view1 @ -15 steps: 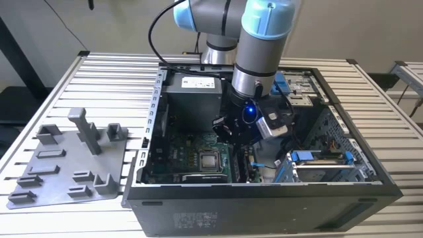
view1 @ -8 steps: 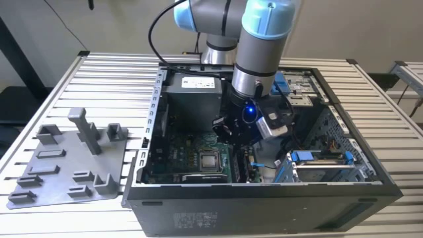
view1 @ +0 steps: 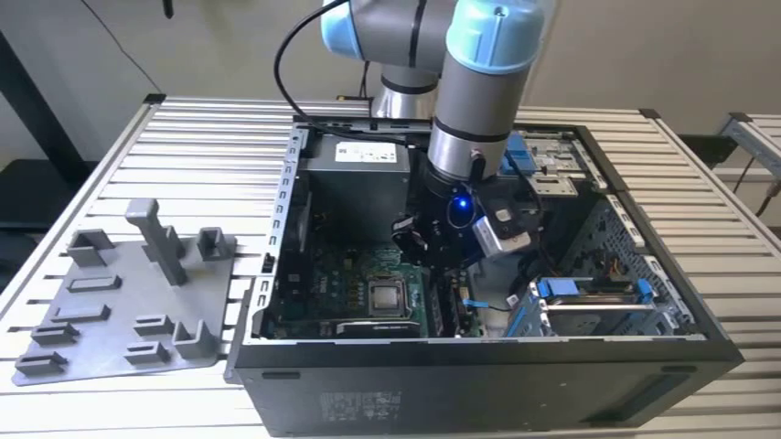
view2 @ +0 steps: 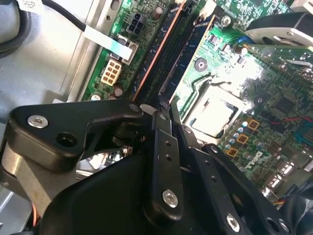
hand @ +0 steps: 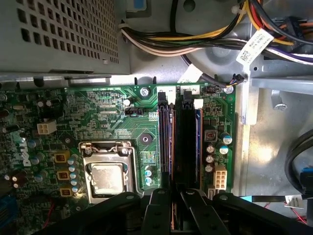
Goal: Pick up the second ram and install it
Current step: 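Insert the second ram into the second slot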
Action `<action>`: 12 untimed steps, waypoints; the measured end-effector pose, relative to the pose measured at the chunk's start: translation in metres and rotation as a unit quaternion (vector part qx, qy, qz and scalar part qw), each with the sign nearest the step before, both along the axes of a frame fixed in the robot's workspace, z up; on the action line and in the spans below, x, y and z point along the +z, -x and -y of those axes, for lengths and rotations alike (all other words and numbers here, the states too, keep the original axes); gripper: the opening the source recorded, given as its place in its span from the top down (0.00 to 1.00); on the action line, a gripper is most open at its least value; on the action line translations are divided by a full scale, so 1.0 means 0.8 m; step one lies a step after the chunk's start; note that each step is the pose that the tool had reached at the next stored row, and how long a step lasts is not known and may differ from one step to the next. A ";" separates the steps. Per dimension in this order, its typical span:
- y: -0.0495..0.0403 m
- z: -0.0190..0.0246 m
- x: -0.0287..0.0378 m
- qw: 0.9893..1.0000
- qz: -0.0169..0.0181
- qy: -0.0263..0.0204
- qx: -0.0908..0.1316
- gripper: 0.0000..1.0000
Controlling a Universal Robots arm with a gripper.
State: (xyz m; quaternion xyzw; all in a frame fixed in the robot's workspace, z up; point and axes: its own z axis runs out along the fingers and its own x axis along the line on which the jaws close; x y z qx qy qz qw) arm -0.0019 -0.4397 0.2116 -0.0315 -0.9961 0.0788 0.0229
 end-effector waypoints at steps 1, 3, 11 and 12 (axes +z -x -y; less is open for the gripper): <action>0.000 0.0000 -0.0001 1.000 0.000 0.000 0.000 0.86; 0.000 -0.0003 -0.0009 1.000 0.000 0.000 0.000 0.86; 0.000 -0.0042 -0.0056 1.000 0.000 0.002 0.000 0.86; 0.000 -0.0048 -0.0064 1.000 0.000 0.000 0.000 0.86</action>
